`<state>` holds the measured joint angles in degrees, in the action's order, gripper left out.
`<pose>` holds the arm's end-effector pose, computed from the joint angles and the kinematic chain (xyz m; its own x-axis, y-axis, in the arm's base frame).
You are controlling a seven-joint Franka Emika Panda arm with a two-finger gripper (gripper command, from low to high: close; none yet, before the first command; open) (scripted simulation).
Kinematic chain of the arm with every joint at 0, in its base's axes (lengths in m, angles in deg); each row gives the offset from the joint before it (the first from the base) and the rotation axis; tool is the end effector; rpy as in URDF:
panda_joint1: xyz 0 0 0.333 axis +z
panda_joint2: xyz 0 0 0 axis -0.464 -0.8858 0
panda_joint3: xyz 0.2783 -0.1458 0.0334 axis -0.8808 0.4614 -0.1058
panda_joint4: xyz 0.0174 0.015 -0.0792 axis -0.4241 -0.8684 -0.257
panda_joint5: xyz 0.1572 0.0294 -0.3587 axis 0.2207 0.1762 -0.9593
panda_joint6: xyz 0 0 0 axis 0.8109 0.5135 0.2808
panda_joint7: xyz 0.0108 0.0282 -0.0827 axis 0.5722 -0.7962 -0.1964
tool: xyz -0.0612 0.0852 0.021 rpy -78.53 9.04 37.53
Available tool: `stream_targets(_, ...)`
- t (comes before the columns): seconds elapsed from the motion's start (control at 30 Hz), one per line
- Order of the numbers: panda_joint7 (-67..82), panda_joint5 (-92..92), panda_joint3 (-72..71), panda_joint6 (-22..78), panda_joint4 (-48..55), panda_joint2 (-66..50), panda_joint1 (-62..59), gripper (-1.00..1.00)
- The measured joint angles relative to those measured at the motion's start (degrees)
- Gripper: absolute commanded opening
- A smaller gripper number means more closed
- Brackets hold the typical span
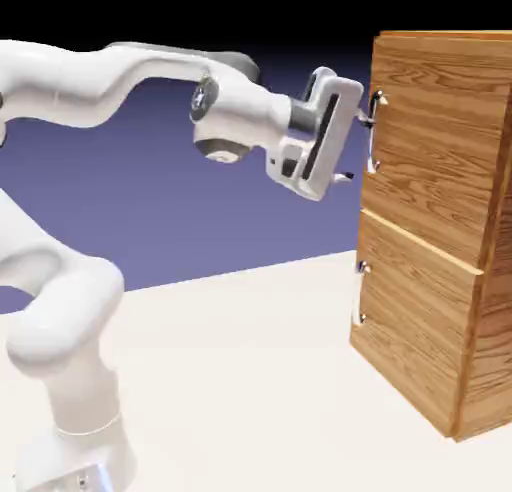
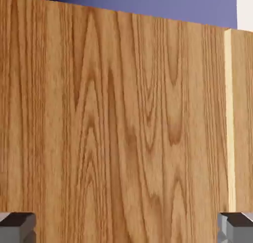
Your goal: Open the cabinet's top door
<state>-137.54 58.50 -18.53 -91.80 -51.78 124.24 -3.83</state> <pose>0.3916 -0.0101 0.5912 -0.2700 -0.5915 -0.7597 -0.1496 0.8052 -0.5738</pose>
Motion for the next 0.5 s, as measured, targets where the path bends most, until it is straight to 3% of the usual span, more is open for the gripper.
stream_targets(0.5, -13.0, 37.38, -14.08, 0.94, 8.36, 3.21, -13.52, 0.0)
